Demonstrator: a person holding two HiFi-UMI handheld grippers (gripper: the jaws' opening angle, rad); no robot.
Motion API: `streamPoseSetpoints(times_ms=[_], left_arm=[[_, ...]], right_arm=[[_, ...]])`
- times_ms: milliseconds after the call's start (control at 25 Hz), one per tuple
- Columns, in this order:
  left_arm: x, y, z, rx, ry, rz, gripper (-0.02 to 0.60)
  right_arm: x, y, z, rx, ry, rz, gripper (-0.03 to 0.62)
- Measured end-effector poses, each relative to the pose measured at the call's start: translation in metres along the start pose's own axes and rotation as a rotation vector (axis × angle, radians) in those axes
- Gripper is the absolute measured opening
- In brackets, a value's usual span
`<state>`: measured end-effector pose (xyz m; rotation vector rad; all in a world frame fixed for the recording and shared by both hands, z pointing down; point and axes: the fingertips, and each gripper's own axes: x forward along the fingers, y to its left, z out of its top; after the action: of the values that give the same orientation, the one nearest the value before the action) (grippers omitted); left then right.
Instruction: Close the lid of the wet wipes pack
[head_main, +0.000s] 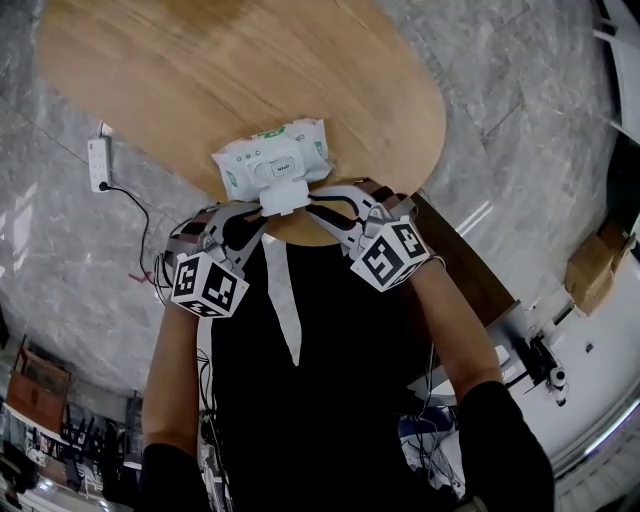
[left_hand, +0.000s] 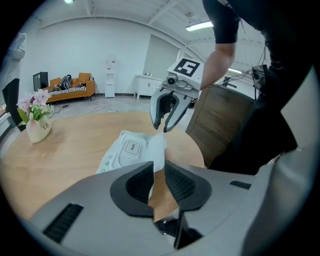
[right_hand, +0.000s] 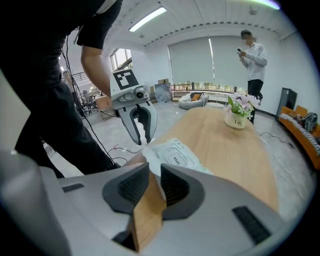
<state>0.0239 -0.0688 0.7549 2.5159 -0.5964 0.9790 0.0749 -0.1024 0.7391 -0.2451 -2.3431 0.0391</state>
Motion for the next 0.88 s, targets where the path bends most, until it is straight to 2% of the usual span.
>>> streamPoseSetpoints(times_ms=[640, 880], left_arm=[[-0.005, 0.008, 0.008, -0.010, -0.042, 0.026, 0.037], [-0.011, 0.021, 0.012, -0.094, -0.094, 0.063, 0.032]], right_arm=[[0.003, -0.006, 0.003, 0.004, -0.015, -0.012, 0.040], [0.004, -0.019, 0.007, 0.038, -0.031, -0.030, 0.034]])
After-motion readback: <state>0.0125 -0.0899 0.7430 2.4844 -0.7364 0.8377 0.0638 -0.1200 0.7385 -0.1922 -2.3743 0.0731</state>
